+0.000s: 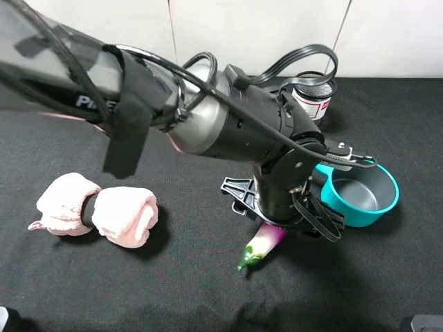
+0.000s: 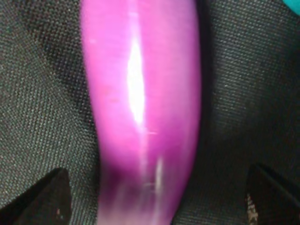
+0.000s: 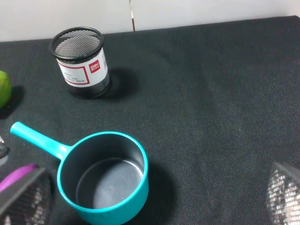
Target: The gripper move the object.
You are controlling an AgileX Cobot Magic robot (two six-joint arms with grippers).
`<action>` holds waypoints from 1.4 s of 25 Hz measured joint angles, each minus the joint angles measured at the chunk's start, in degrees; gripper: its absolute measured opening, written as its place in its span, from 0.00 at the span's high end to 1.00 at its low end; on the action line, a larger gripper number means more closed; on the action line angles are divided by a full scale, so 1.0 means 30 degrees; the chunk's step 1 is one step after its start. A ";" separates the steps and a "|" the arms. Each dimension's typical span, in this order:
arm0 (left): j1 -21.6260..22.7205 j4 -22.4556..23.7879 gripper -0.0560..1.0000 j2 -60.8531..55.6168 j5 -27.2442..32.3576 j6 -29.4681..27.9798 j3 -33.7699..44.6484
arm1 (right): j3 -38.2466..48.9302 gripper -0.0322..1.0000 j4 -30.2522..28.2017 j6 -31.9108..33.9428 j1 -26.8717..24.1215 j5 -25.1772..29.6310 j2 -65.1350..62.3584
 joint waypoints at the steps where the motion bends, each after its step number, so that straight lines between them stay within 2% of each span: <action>1: 0.0000 0.0000 0.25 -0.0129 0.0134 0.0000 0.0000 | 0.0000 0.30 0.0000 0.0000 0.0000 0.0000 0.0000; 8: 0.0000 -0.0046 0.24 -0.1422 0.1856 0.0000 -0.0021 | 0.0000 0.30 0.0000 0.0000 0.0000 0.0000 0.0000; 15: 0.0000 -0.0223 0.10 -0.3214 0.3451 0.0804 -0.0092 | 0.0000 0.30 0.0000 0.0000 0.0000 0.0000 0.0000; 22: 0.0000 -0.0745 0.02 -0.5366 0.5868 0.1383 -0.0111 | 0.0000 0.30 0.0000 0.0000 0.0000 0.0000 0.0000; 35: 0.0000 -0.0784 0.01 -0.9372 0.9894 0.3893 -0.0111 | 0.0000 0.30 0.0000 0.0000 0.0000 0.0000 0.0000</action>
